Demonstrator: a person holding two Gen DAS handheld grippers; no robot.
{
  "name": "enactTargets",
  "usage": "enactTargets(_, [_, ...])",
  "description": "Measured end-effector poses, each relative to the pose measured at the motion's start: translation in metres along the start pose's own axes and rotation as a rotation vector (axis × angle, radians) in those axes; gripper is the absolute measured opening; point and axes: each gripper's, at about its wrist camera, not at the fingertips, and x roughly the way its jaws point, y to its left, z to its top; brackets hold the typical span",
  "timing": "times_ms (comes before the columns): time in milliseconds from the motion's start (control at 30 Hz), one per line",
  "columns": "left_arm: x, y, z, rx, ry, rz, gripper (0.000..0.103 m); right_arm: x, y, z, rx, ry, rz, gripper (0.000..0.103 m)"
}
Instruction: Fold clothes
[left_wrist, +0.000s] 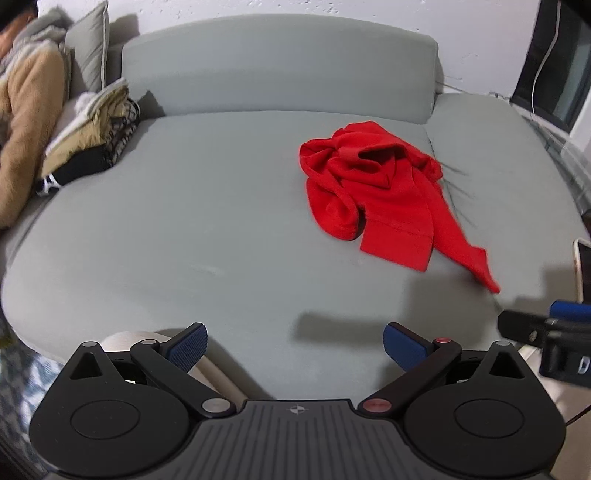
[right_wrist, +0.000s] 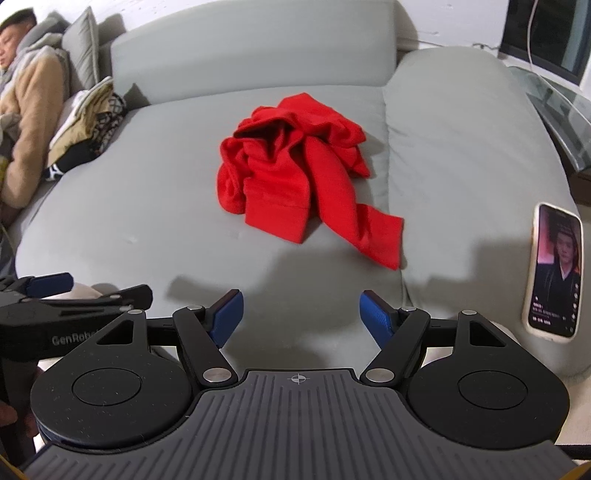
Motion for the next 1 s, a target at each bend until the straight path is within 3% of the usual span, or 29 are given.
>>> enactTargets(200, [0.004,-0.007,0.016,0.023,-0.043,-0.036,0.101,0.003,-0.006,0.01,0.002,0.001,-0.011,0.075])
enactTargets(333, [0.003,-0.015,0.023,0.094,-0.099,-0.017,0.102,0.005,-0.012,0.016,0.009,-0.003,-0.026,0.076])
enactTargets(400, [0.008,-0.016,0.028,0.093,-0.07,-0.018,0.102,0.006,-0.015,0.019,0.014,-0.005,-0.031,0.076])
enactTargets(533, [0.024,-0.011,0.033,0.016,0.049,-0.126,0.102,0.01,-0.02,0.023,0.026,-0.003,-0.034,0.076])
enactTargets(600, [0.026,-0.014,0.031,0.01,0.04,-0.116,0.102,0.012,-0.02,0.023,0.026,-0.001,-0.036,0.076])
enactTargets(733, [0.026,-0.016,0.029,-0.004,-0.022,-0.02,0.098,0.017,-0.021,0.024,0.033,0.006,-0.036,0.076])
enactTargets(833, [0.031,-0.013,0.03,-0.023,-0.001,-0.039,0.089,0.02,-0.022,0.024,0.035,0.009,-0.033,0.076])
enactTargets(1000, [0.034,-0.014,0.027,-0.012,-0.016,-0.057,0.089,0.023,-0.024,0.024,0.04,0.015,-0.03,0.076])
